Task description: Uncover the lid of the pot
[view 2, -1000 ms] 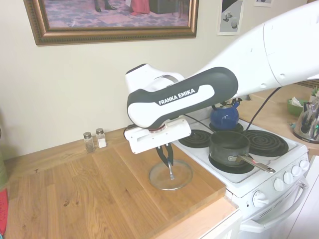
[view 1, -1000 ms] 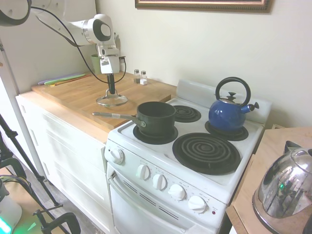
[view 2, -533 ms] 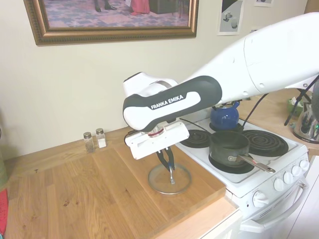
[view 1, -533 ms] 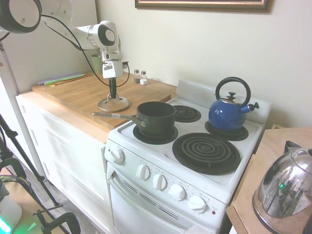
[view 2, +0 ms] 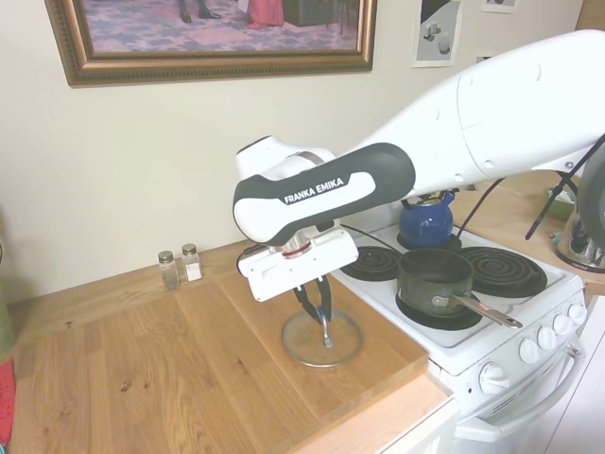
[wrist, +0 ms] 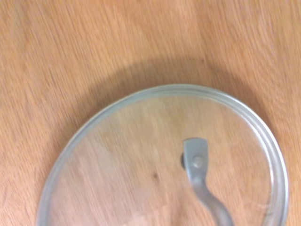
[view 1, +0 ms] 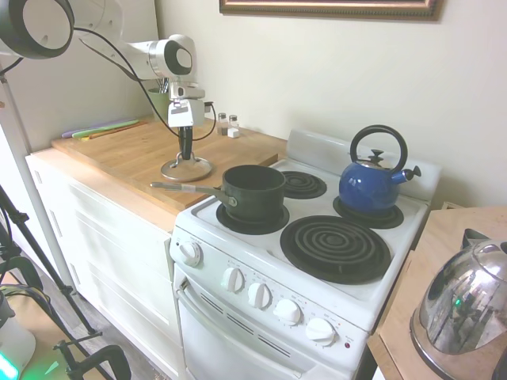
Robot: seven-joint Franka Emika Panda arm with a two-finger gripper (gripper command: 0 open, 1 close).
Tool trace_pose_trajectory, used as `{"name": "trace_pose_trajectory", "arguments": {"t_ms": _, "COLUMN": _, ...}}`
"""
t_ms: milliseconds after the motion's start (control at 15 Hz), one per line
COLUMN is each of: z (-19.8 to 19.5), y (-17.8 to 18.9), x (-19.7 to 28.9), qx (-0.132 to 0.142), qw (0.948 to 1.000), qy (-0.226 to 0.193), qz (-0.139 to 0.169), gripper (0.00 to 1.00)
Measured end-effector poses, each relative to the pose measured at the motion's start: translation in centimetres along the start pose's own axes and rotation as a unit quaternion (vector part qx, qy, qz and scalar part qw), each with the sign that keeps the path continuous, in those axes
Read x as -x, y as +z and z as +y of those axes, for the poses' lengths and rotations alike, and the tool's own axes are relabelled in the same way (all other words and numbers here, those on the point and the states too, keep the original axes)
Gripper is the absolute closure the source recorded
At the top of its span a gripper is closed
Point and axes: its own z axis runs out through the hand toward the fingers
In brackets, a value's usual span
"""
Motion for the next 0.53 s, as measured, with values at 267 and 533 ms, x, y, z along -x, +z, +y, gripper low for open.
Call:
{"name": "trace_pose_trajectory", "arguments": {"t_ms": 267, "z": 0.2, "y": -0.4, "x": -0.3, "qx": -0.007, "qw": 0.9999, "qy": -0.010, "qz": -0.002, "gripper": 0.00}}
{"name": "trace_pose_trajectory", "arguments": {"t_ms": 533, "z": 3.0, "y": -3.8, "x": -0.1, "qx": -0.049, "qw": 0.9986, "qy": -0.017, "qz": 0.001, "gripper": 0.00}}
